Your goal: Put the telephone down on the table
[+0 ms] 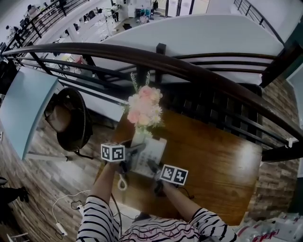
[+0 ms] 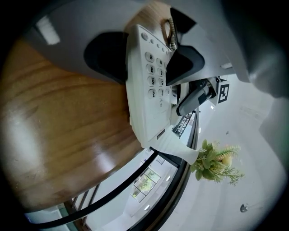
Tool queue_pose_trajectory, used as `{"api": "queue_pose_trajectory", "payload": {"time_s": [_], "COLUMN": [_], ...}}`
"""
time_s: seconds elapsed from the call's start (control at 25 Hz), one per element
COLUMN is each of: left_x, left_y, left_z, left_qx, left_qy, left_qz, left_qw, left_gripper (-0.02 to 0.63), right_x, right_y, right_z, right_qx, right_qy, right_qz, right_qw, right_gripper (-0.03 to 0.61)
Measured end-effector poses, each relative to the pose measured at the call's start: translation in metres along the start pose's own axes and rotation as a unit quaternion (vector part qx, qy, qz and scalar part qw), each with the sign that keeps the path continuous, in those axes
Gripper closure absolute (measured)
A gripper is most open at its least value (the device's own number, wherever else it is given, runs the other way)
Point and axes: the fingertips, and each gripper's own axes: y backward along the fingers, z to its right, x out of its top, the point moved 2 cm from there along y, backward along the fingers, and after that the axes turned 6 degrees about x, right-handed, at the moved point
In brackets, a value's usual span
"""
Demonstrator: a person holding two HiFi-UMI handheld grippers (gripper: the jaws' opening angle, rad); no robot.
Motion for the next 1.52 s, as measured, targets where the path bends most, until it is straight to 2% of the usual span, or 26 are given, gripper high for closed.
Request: {"api": "queue_pose_trajectory", "payload": {"time_s": [0.28, 0.52, 0.8, 1.0, 1.2, 1.4, 1.52], "left_x": [0.000, -0.008, -0.006, -0.016, -0.018, -0.034, -0.047], "left_y": [0.005, 0.014, 0.034, 0.049, 0.082, 0.113, 0.127], "left_z": [-0.004, -0.012, -0.005, 0.009, 0.028, 0.060, 0.083], "left_qx": [0.022, 0.066, 0.075, 0.097, 0.137, 0.129, 0.113], "left_qy": [-0.011, -0.022, -0.028, -0.072, -0.104, -0.124, -0.142], "left_qz": [0.008, 0.004, 0.025, 0.024, 0.077, 0.107, 0.111], "left_qw": [0.9997, 0.9976, 0.9964, 0.9924, 0.9820, 0.9780, 0.9771], "left_gripper": [0.216, 0.199, 0.199, 0.199, 0.206, 0.229, 0.270], "right_x": [-0.004, -0.010, -0.019, -0.026, -0.036, -0.051, -0.057], "right_y": [0.001, 0.012, 0.020, 0.038, 0.059, 0.078, 0.091], "right_z": [-0.005, -0.005, -0.013, -0.017, -0.030, -0.048, -0.056], "right_qx": [-0.008, -0.020, -0.018, -0.016, -0.007, 0.005, 0.007], "right_qy": [0.018, 0.027, 0.037, 0.046, 0.075, 0.115, 0.133], "right_qz": [0.012, 0.023, 0.034, 0.044, 0.060, 0.078, 0.090], "right_qw": [1.000, 0.999, 0.999, 0.998, 0.995, 0.990, 0.987], "right_gripper": [0.298, 0.299, 0.302, 0.330, 0.360, 0.388, 0.407]}}
